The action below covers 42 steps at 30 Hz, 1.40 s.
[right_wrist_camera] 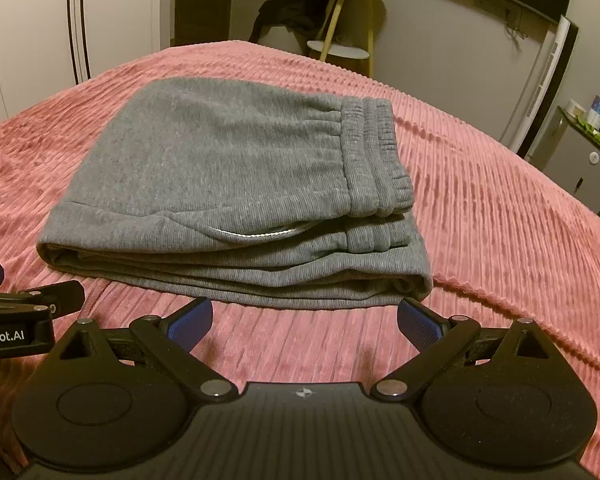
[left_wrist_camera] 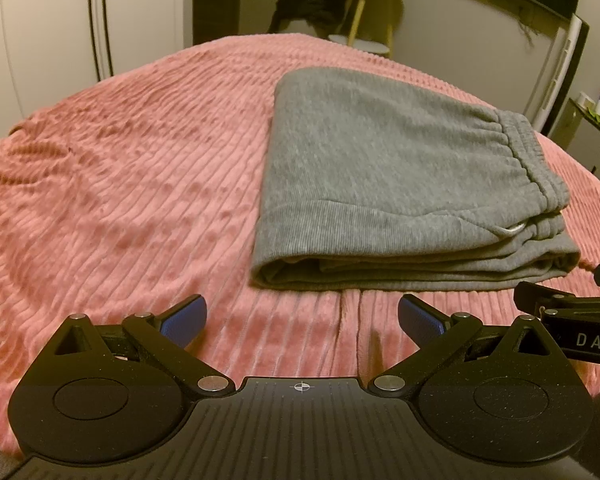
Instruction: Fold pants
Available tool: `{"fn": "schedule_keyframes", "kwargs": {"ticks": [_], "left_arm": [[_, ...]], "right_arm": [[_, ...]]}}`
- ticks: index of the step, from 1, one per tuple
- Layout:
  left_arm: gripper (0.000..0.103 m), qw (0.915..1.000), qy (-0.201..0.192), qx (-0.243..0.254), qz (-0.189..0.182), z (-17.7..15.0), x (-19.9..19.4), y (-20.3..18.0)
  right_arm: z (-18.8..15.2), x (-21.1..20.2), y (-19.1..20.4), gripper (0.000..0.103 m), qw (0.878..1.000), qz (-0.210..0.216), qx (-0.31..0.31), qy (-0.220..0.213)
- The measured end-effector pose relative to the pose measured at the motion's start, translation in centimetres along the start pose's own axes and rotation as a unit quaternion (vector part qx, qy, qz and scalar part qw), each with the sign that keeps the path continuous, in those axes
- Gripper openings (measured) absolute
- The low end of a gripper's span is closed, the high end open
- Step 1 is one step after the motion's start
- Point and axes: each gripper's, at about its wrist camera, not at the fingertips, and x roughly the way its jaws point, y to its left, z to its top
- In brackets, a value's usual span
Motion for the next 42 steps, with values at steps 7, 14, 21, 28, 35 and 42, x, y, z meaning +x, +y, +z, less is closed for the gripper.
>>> {"fn": "schedule_keyframes", "kwargs": {"ticks": [7, 14, 21, 28, 35, 42], "left_arm": [[0.103, 1.0, -0.001, 0.0, -0.002, -0.08, 0.07, 0.1], [0.103, 1.0, -0.001, 0.0, -0.004, -0.08, 0.02, 0.15], [0.103, 1.0, -0.001, -0.002, -0.008, -0.01, -0.05, 0.22], [0.103, 0.9999, -0.003, 0.0, -0.017, -0.02, -0.13, 0.18], [0.103, 0.9999, -0.007, -0.001, -0.011, 0.04, -0.11, 0.08], [0.103, 0.9999, -0.009, 0.008, -0.005, 0.01, -0.04, -0.08]], "right_arm": [[-0.05, 0.02, -0.05, 0.099, 1.0, 0.0, 0.001, 0.0], [-0.09, 0.08, -0.1, 0.099, 1.0, 0.0, 0.0, 0.002], [-0.12, 0.1, -0.09, 0.099, 1.0, -0.001, -0.001, 0.002], [-0.14, 0.06, -0.14, 0.099, 1.0, -0.001, -0.001, 0.002], [-0.16, 0.04, -0.13, 0.099, 1.0, -0.002, -0.001, 0.003], [-0.14, 0.08, -0.17, 0.099, 1.0, -0.003, 0.001, 0.004]]}}
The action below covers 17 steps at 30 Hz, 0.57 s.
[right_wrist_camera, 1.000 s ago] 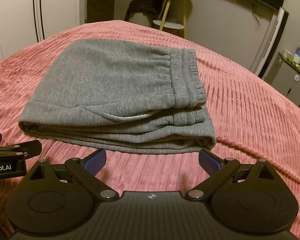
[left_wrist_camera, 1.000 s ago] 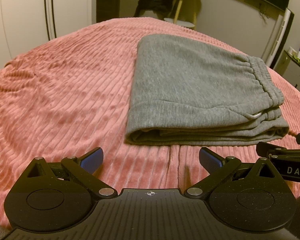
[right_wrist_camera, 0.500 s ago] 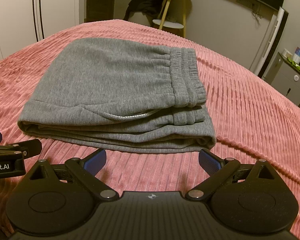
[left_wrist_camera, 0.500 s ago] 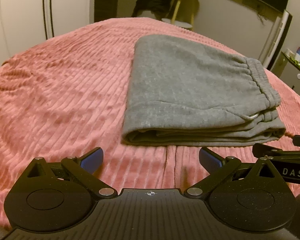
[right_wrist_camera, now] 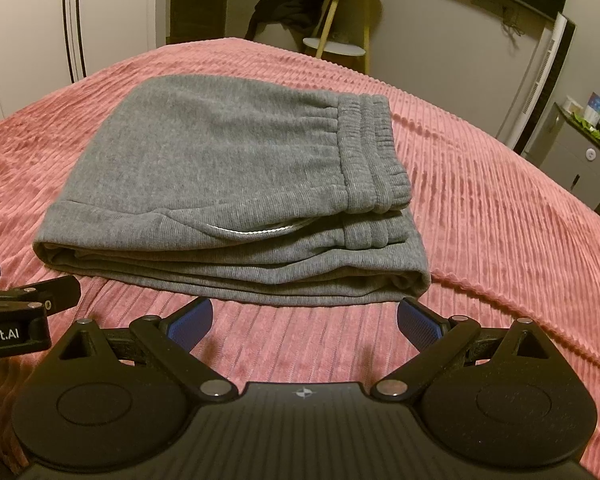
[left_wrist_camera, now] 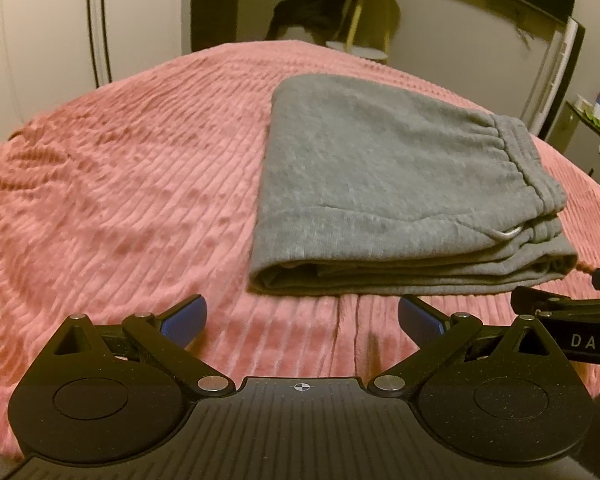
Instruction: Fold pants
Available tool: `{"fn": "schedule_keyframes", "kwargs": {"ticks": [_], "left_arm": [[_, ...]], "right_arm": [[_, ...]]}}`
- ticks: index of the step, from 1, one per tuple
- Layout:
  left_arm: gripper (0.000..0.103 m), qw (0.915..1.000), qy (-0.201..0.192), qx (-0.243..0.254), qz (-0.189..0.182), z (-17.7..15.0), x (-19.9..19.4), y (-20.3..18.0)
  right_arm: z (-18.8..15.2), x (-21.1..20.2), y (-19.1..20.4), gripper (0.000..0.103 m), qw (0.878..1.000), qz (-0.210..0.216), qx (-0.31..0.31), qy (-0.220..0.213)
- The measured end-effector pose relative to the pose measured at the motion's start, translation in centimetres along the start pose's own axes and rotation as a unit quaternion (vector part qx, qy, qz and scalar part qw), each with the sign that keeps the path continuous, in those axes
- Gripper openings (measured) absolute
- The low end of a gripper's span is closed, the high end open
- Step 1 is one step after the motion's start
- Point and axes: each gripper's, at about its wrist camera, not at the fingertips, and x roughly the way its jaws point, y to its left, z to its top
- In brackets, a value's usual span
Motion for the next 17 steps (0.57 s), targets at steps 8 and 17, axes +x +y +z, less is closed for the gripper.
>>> {"fn": "schedule_keyframes", "kwargs": {"ticks": [8, 17], "left_arm": [[0.103, 0.9998, 0.003, 0.02, 0.001, -0.14, 0.1, -0.66], [0.103, 0.9994, 0.001, 0.033, 0.004, -0.26, 0.07, -1.01]], "right_arm": [[-0.03, 0.0, 0.03, 0.099, 1.0, -0.002, 0.001, 0.001], [-0.05, 0.01, 0.03, 0.099, 1.0, -0.003, 0.001, 0.002]]}}
